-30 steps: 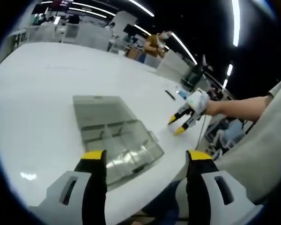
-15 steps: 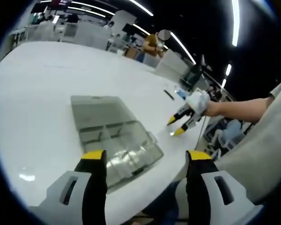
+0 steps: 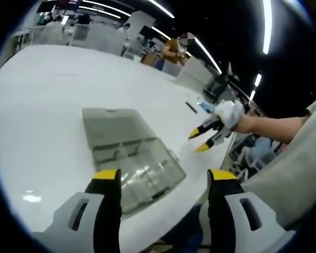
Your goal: Insert the divider into the dual guide fixture by aligning both edges with the guide slots and pushing it downward to the bottom, including one-sided entry, uneven engagement, binding, and posture correction.
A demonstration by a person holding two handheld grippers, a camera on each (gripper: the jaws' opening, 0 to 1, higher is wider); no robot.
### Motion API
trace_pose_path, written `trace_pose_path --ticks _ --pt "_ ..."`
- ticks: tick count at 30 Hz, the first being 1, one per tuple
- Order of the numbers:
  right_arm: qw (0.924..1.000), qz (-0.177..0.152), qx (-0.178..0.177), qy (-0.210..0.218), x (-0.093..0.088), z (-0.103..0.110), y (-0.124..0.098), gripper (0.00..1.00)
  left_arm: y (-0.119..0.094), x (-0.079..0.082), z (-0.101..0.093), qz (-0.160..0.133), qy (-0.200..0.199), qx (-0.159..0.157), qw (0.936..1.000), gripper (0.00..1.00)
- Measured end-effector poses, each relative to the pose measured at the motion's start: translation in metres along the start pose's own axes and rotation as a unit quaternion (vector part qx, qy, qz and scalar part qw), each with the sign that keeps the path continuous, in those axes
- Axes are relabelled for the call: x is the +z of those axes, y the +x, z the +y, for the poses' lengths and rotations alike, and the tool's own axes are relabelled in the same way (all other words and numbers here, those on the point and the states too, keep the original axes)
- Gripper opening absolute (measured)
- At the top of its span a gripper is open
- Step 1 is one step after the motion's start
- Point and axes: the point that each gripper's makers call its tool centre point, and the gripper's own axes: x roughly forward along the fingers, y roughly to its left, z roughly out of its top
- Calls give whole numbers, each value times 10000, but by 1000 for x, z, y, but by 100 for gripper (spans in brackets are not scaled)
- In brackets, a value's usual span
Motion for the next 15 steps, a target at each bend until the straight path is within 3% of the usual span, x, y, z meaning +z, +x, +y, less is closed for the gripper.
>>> trace_pose_path --ticks 15 --pt "9994 -213 -217 -154 35 11 -18 27 4 1 0 52 -1 -131 9999 61"
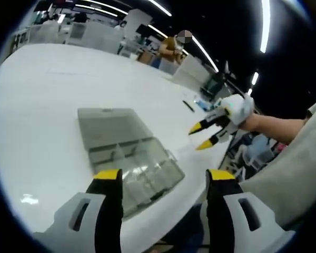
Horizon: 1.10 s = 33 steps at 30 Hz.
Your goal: Insert the divider into the dual guide fixture by aligning both edges with the guide slots and pushing it downward to the bottom, including one-sided entry, uneven engagement, binding, and posture correction.
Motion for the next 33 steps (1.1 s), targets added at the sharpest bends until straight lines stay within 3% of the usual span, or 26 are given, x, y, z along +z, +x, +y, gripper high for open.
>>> trace_pose_path --ticks 33 --pt "9958 -525 -294 -684 94 3 -23 27 -13 4 6 -268 -146 90 9995 55"
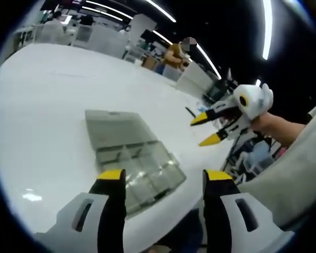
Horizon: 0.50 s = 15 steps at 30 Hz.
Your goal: Insert the divider into the dual guide fixture by aligning both edges with the guide slots and pushing it downward to the bottom, including one-sided entry, uneven engagement, binding, and posture correction.
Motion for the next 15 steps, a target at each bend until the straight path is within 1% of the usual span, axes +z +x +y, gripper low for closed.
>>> trace_pose_path --ticks 5,15 --pt "9998 -97 -30 -152 16 1 -2 27 0 5 -1 -45 17 -3 10000 54" --pt "9990 -278 -106 -327 39 1 -6 27 2 11 -4 -68 52 -6 10000 52"
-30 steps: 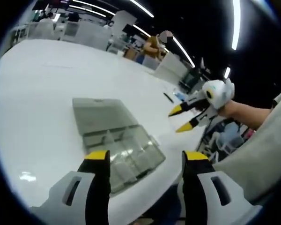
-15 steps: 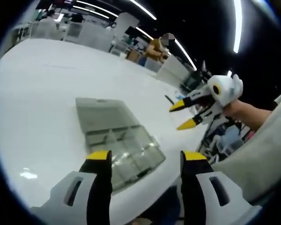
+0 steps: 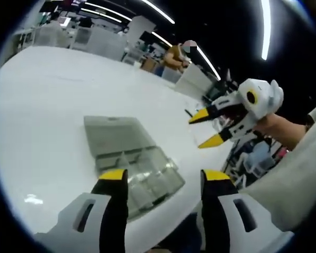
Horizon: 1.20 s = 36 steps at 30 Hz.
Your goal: Insert the divider into the dual guide fixture by aligning both edges with the guide slots and pushing it downward to the bottom, including one-sided entry, uneven engagement, binding, and posture correction.
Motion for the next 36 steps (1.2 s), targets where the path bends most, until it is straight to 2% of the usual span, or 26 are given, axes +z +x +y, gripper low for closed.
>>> trace_pose_path --ticks 10,19,36 --pt "9997 -187 -39 -126 22 -1 -2 27 4 10 -2 -59 70 12 10000 51" --pt "9994 -289 -73 -197 34 -2 -3 27 9 23 -5 -151 91 -34 9998 50" --pt "9977 -472 -149 -463 58 -2 -5 27 10 35 -8 -279 -24 -102 9996 48"
